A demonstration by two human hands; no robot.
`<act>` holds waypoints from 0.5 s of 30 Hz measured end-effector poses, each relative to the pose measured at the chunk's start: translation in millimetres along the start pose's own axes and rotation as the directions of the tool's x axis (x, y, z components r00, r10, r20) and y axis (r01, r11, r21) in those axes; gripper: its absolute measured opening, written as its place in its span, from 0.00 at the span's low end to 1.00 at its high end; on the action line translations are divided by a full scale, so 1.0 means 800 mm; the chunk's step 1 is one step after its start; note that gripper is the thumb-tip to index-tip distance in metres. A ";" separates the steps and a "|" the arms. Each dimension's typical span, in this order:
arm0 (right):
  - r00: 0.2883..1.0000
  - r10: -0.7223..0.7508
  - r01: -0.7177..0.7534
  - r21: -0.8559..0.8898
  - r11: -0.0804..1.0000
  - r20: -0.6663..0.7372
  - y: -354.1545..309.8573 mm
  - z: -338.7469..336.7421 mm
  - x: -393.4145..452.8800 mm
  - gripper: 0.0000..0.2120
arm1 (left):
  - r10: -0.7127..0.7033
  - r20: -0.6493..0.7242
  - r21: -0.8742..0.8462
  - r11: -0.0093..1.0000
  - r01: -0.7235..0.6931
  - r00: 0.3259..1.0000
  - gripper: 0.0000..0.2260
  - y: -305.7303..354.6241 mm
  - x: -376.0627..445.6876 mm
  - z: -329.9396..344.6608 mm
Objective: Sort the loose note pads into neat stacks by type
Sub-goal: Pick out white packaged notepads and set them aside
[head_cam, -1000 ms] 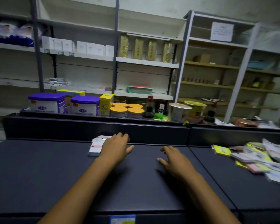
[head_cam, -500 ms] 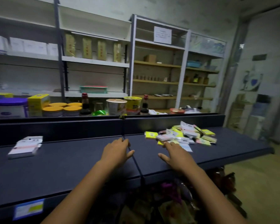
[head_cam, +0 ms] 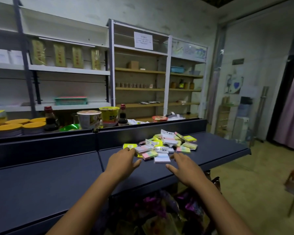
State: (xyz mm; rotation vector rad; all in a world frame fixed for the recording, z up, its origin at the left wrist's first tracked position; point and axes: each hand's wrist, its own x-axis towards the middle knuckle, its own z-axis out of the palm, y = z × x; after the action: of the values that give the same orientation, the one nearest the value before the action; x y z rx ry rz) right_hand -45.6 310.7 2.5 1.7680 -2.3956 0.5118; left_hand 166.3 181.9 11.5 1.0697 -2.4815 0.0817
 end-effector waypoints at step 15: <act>1.000 -0.008 0.008 -0.003 1.000 -0.009 0.044 0.056 0.157 0.23 | -0.080 0.024 -0.073 0.994 0.082 0.996 0.15 -0.043 0.151 0.092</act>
State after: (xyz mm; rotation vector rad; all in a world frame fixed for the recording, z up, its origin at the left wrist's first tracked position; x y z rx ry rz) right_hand -113.0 191.0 -9.8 1.7693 -2.3808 0.5144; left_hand 90.2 59.7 -9.6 1.1437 -2.4362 -0.0458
